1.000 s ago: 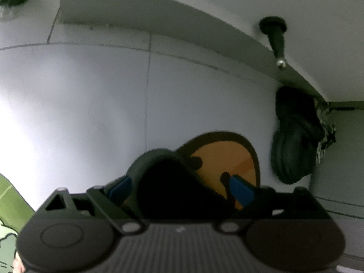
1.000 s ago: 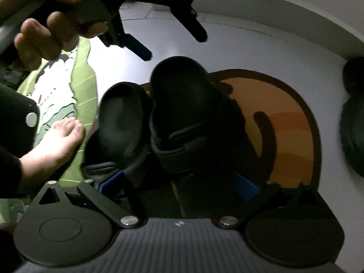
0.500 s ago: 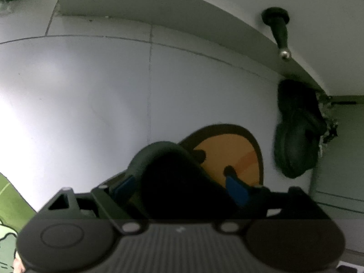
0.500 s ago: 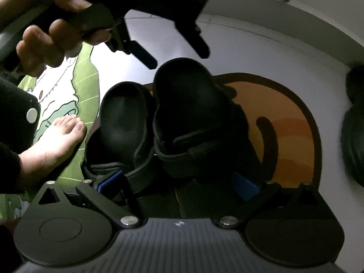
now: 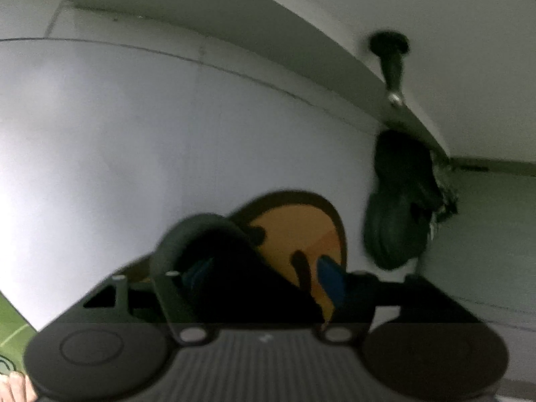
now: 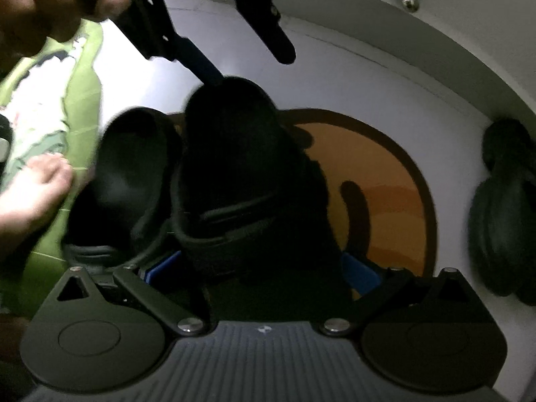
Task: Organize scattered shoes
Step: 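Grasp a black slide with the right gripper while the left gripper grasps another black slide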
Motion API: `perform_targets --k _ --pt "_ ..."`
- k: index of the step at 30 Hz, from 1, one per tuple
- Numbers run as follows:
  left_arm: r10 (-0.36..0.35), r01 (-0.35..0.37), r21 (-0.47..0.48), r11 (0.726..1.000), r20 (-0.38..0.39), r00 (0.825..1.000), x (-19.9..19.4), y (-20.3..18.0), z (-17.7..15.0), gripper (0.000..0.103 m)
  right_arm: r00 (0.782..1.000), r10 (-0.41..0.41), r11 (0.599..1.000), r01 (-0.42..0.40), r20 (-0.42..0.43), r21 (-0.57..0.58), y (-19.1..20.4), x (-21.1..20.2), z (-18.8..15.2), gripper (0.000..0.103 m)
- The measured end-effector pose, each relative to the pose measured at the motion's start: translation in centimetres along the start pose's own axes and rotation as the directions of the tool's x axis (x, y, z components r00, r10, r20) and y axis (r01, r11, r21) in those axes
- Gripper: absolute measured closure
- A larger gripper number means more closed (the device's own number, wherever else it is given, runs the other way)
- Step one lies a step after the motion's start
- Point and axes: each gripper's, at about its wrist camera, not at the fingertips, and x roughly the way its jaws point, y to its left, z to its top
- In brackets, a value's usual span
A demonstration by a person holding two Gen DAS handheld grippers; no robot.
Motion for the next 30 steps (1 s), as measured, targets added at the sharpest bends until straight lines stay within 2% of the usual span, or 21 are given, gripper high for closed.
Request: perform_targets --k 3,5,8,11,14,16,18,21,24,30 --pt "-0.009 0.010 0.033 0.999 -0.020 1.000 0.3 -0.6 -0.2 0.037 1.000 0.006 0.998 -0.007 0.008 0.060 -1.1 -0.2 0.0 0.001" --pt "-0.007 0.007 0.040 0.999 0.010 1.000 -0.2 -0.8 -0.1 0.037 1.000 0.009 0.996 -0.009 0.005 0.084 -1.4 -0.3 0.0 0.001" --pt "-0.007 0.007 0.002 1.000 0.051 0.999 -1.0 -0.2 0.2 0.034 1.000 -0.002 0.996 0.001 0.012 0.091 -1.6 -0.6 0.1 0.002" --pt "0.055 -0.054 -0.022 0.998 0.069 0.996 -1.3 0.5 0.3 0.026 1.000 -0.008 0.996 0.005 0.024 0.094 -1.8 -1.0 0.2 0.002" --pt "0.111 -0.109 -0.041 0.993 0.057 0.992 -1.4 1.1 0.3 0.020 1.000 0.009 0.999 -0.009 0.020 0.050 -1.0 -0.7 0.1 0.005" --pt "0.170 -0.168 -0.042 0.985 0.045 0.984 -1.0 1.3 0.2 0.020 1.000 0.014 1.000 -0.014 0.016 0.024 -0.5 -0.3 0.0 0.005" --pt "0.191 -0.190 -0.035 0.981 0.038 0.981 -0.6 1.4 0.1 0.020 1.000 0.013 1.000 -0.013 0.022 0.008 -0.1 0.3 0.0 0.004" --pt "0.156 -0.156 -0.054 0.986 0.011 0.988 0.1 1.8 0.0 0.020 1.000 0.018 1.000 -0.018 0.025 0.017 -0.3 1.1 0.3 0.000" --pt "0.160 -0.159 -0.055 0.986 0.005 0.987 0.4 1.7 0.0 0.020 0.999 0.034 0.999 -0.035 0.027 0.040 -0.7 1.3 0.3 0.001" --pt "0.141 -0.141 -0.073 0.987 0.006 0.990 0.8 1.8 0.0 0.019 0.997 0.043 0.999 -0.045 0.069 0.028 -0.8 -0.1 -0.1 0.016"
